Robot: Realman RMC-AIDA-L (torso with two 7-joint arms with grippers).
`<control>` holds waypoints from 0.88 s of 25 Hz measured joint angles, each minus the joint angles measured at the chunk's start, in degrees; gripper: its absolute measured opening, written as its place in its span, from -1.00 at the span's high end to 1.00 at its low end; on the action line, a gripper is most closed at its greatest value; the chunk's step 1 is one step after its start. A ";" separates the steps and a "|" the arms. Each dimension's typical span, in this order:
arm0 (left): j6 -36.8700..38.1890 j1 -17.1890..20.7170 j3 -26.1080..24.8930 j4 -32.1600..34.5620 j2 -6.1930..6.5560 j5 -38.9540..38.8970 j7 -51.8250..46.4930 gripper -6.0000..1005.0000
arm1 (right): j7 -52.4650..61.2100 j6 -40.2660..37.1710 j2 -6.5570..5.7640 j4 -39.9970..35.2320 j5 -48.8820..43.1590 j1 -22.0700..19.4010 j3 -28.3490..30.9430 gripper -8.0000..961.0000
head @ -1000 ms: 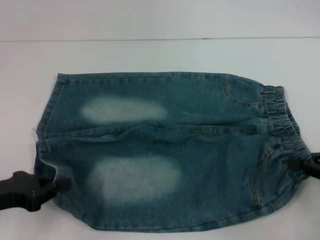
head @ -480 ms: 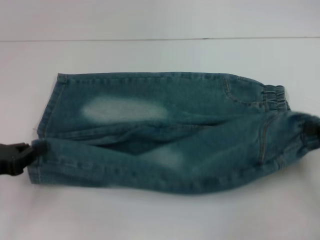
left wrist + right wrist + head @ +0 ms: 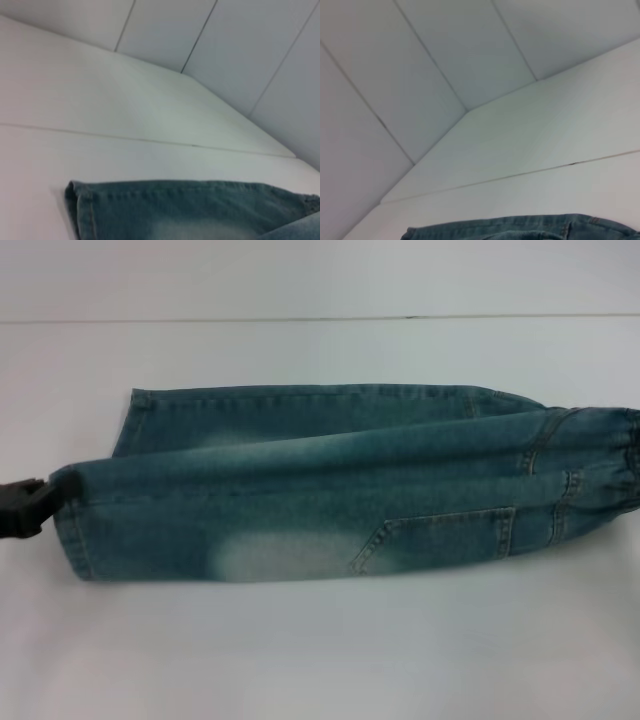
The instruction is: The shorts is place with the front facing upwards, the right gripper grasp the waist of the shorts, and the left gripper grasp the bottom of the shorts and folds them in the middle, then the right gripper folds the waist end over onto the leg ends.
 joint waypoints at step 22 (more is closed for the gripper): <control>-20.13 -14.34 5.32 -8.52 -0.17 -3.17 0.47 0.94 | 2.66 17.50 1.88 5.11 16.14 3.83 -0.33 0.65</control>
